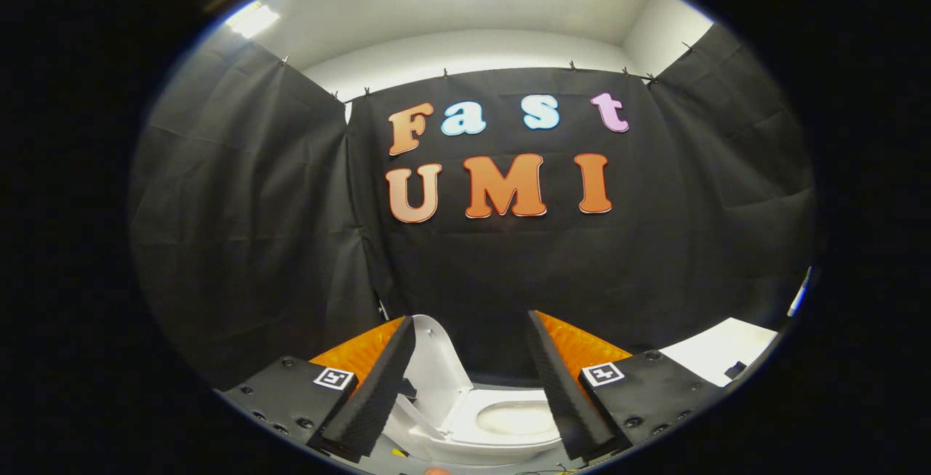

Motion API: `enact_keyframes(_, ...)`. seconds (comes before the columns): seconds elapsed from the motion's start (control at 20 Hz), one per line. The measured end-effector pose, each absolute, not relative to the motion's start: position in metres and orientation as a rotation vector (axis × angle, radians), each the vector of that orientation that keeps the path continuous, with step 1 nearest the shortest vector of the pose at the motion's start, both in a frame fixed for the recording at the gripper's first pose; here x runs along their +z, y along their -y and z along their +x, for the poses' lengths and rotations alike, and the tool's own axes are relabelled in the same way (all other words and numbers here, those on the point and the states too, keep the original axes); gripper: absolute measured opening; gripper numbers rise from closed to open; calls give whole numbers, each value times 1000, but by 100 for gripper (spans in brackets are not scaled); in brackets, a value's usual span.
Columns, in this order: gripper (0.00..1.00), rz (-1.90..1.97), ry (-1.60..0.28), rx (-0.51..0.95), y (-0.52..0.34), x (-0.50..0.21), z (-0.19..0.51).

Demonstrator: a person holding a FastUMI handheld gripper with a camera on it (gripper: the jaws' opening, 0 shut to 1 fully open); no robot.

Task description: Open the toilet lid.

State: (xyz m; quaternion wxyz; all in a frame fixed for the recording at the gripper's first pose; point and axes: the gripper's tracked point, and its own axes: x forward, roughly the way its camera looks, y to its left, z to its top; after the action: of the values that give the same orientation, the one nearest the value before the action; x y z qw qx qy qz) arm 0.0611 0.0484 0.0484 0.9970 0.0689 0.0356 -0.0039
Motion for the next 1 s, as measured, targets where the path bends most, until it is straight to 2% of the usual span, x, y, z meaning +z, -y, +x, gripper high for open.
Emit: enact_keyframes(1.0,98,145,-70,31,-56,53,59)
